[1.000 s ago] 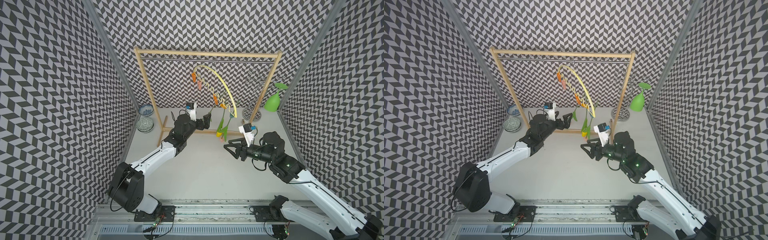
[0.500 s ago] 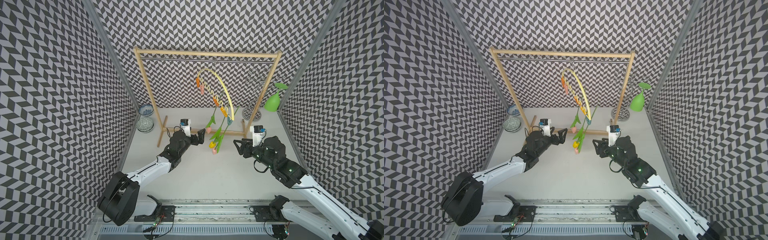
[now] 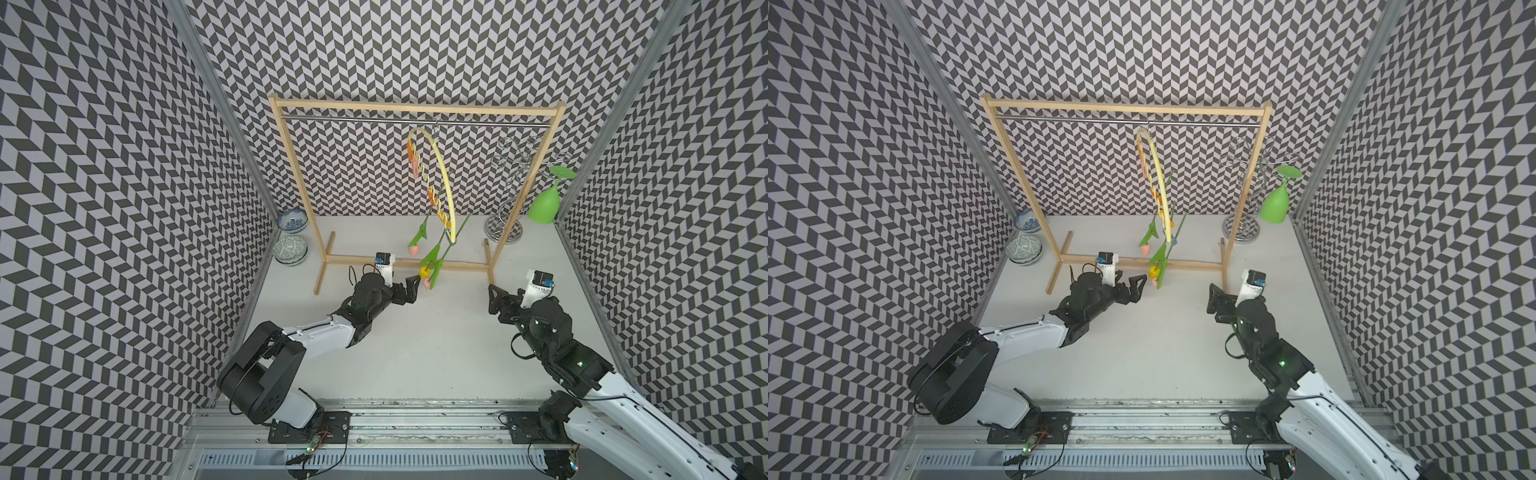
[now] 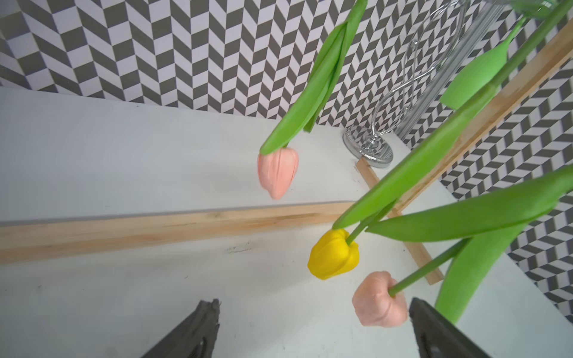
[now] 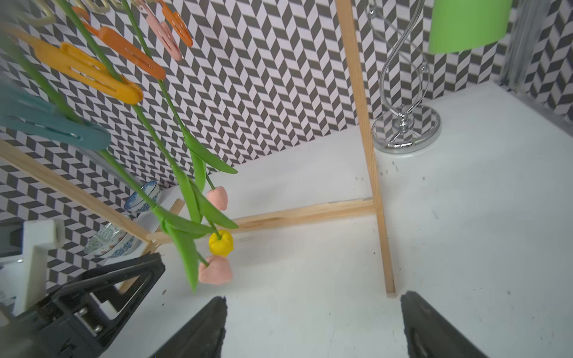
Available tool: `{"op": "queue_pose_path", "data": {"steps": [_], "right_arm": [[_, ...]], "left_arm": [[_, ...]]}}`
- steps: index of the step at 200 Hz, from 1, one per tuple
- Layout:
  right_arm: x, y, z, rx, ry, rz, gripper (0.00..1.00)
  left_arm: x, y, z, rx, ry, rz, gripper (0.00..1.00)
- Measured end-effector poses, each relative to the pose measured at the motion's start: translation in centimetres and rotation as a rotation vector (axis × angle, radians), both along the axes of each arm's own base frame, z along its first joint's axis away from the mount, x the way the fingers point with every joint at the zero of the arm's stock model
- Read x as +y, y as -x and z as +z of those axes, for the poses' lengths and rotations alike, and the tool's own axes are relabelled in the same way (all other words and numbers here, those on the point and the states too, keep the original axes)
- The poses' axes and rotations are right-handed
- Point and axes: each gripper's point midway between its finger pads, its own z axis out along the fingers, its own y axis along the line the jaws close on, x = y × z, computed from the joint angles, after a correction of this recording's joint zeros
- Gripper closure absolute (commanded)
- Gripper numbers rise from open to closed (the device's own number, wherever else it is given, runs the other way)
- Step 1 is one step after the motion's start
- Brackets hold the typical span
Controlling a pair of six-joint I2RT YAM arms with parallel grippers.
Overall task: Dry the flowers on a clothes hanger
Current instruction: Reset both arms
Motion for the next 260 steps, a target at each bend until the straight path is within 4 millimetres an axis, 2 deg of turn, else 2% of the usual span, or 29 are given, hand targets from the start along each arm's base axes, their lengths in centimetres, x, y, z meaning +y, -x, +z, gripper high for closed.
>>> {"op": "queue_pose_path", "data": {"steps": [26, 52, 70, 86, 106, 113, 147, 166, 172, 186, 207, 224, 260], "right_arm": [[-0.9, 0.3, -1.0, -0.065, 0.079, -0.01, 0.01], [-1.3, 0.0, -1.8, -0.123, 0.149, -0.022, 0.01], [-1.1, -0.7, -2.6, -0.157, 0.203, -0.024, 0.01], [-1.0, -1.4, -4.0, -0.173, 0.272, -0.027, 0.01], [-1.2, -2.7, -6.2, -0.147, 0.393, -0.044, 0.01], [-1.6, -3.3, -6.9, -0.134, 0.428, -0.063, 0.01], [-6.2, -6.3, -9.8, -0.063, 0.539, -0.228, 0.01], [-8.3, -7.0, -10.0, -0.089, 0.549, -0.298, 0.01], [-8.9, -7.0, -9.8, -0.107, 0.533, -0.315, 0.05], [-10.2, -7.2, -9.6, -0.15, 0.474, -0.324, 0.06], [-13.1, -7.2, -9.9, -0.177, 0.402, -0.386, 0.01], [-12.5, -7.7, -9.7, -0.191, 0.375, -0.344, 0.01], [-11.2, -10.1, -7.3, -0.257, 0.336, -0.292, 0.01]], "left_arm": [[3.7, 0.7, -0.2, -0.009, -0.082, 0.142, 0.0], [8.0, 2.4, 2.0, -0.109, -0.11, 0.281, 0.01], [9.9, 3.8, 2.7, -0.192, -0.146, 0.306, 0.03], [11.1, 4.7, 2.3, -0.23, -0.201, 0.321, 0.05], [12.0, 4.9, 2.2, -0.253, -0.256, 0.344, 0.03], [12.3, 4.9, 2.4, -0.263, -0.269, 0.352, 0.0], [13.2, 4.9, 3.4, -0.309, -0.282, 0.38, 0.0], [13.5, 5.3, 3.6, -0.33, -0.278, 0.374, 0.0], [13.6, 5.5, 3.6, -0.337, -0.276, 0.374, 0.0], [13.9, 5.8, 3.7, -0.355, -0.265, 0.374, 0.0], [14.2, 6.1, 4.0, -0.374, -0.249, 0.373, 0.0], [14.4, 6.1, 4.3, -0.391, -0.236, 0.378, 0.0], [14.6, 6.3, 4.8, -0.43, -0.195, 0.376, 0.0]]}}
